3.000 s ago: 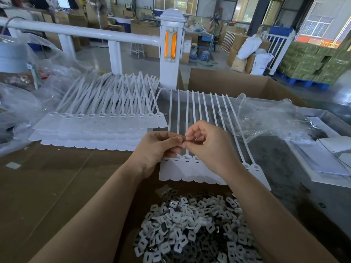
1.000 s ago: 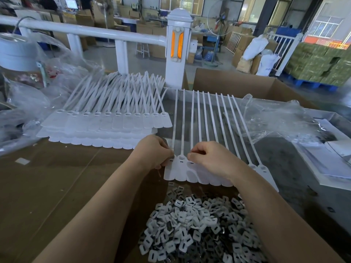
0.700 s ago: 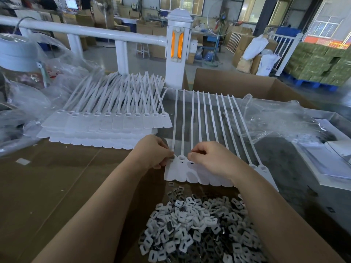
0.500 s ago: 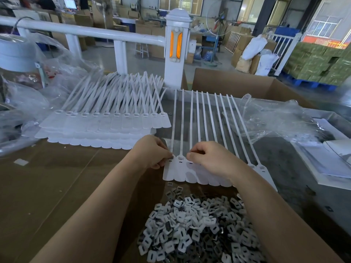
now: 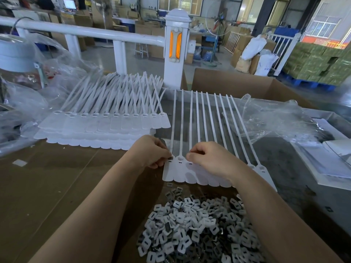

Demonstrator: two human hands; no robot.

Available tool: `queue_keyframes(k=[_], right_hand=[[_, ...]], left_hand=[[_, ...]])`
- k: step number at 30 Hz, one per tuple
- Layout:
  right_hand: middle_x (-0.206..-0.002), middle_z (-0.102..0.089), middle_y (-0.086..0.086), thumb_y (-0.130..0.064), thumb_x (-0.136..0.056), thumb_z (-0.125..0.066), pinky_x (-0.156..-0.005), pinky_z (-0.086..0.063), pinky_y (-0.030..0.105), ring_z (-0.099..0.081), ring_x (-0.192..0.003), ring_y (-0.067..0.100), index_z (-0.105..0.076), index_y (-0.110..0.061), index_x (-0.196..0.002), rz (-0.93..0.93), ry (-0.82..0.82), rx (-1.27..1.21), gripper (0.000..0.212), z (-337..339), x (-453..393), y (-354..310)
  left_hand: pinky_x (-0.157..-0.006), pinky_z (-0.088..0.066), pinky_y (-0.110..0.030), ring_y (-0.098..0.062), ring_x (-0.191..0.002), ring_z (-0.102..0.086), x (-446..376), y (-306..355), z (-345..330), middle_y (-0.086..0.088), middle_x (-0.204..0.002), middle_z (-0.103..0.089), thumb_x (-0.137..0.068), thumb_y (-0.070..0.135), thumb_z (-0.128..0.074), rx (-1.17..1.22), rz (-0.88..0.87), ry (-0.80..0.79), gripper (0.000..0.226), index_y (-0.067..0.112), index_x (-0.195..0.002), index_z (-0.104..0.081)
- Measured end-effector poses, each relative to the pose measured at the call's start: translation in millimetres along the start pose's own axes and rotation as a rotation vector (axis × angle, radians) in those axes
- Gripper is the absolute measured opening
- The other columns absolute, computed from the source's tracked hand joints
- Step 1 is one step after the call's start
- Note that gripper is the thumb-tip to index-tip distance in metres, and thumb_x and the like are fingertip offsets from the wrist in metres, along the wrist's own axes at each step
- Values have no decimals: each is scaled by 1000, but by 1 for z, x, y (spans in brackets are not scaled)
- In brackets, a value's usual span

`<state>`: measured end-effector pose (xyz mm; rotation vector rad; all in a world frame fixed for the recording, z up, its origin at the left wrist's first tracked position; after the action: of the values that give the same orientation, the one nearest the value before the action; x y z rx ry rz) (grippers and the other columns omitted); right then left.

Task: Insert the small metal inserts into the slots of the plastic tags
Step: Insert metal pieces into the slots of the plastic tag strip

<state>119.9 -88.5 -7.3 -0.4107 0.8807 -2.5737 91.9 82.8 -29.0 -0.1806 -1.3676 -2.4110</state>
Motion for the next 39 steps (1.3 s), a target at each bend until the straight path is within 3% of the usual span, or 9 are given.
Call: queue_keyframes(k=[5,9,12,15,23,28,32,36,39], right_hand=[[-88,-65,-8,-37,-98,-59,-62,-40,24,-61,-80,8,-68,-22,-96,4,-7,0,17,0,-1,0],[-90,-67,-6,-36,-97,-60,-64,-43,25,-62,-81,10,-67,-24,-93,2,-15,-18,14,1,-1,0],[-86,-66,-9,-34,-99,-57,-63,-43,24,-61,-77,7,-65,-28,-87,4,-19,-25,15,3,0,-1],[-91,-71,-8,-34,-99,-58,-80,-54,30,-66,-87,8,-69,-26,-94,-24,-26,-95,14,4,0,2],[-89,-73,-2,-30,-98,-60,-88,-57,40,-70,-87,17,-72,-20,-94,-53,-34,-139,16,3,2,2],[-90,-73,0,-30,-98,-61,-87,-56,41,-70,-89,21,-72,-20,-93,-53,-34,-135,16,3,2,1],[-91,-73,-1,-31,-97,-61,-89,-57,40,-69,-88,17,-72,-19,-94,-46,-37,-132,16,3,3,1],[-93,-73,-2,-33,-98,-61,-90,-56,40,-69,-90,16,-71,-20,-96,-48,-37,-132,17,4,3,1],[-94,-72,-4,-32,-99,-59,-90,-55,37,-67,-91,12,-71,-21,-99,-41,-43,-114,16,4,3,1]], left_hand=[[-42,-42,-12,-4,-46,-58,1,0,2,4,-59,-65,-83,18,-77,-34,-53,25,13,17,-78,-66],[-55,-45,-13,-6,-69,-62,16,29,0,11,-73,-66,-81,27,-79,-196,-371,81,15,30,-75,-65],[-59,-45,-10,1,-62,-58,40,52,-25,9,-73,-68,-76,27,-82,-143,-561,-241,9,31,-74,-74],[-62,-41,-6,6,-62,-55,60,53,-51,11,-75,-70,-75,26,-83,-232,-583,-542,10,30,-83,-78],[-55,-36,-3,5,-59,-57,74,42,-73,12,-69,-69,-72,33,-86,-366,-490,-759,23,32,-91,-73],[-59,-40,-5,5,-59,-57,72,44,-71,3,-76,-71,-82,26,-79,-364,-509,-694,10,27,-91,-76],[-62,-40,-4,9,-66,-59,68,45,-68,20,-74,-70,-81,25,-80,-362,-512,-629,10,33,-85,-77],[-76,-55,-32,-5,-70,-64,60,44,-60,-2,-84,-75,-81,24,-80,-258,-470,-586,7,24,-88,-78],[-67,-55,-27,-6,-67,-65,56,44,-53,-7,-83,-75,-83,19,-78,-141,-452,-554,8,16,-90,-77]])
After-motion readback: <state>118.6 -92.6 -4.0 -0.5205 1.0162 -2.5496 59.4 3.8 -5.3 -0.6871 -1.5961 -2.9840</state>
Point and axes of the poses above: each hand's wrist, its own x-axis away from the middle knuckle, its own z-axis out of the back of the hand, y = z × x, the point moved 8 cm from there along -x, towards the middle knuckle
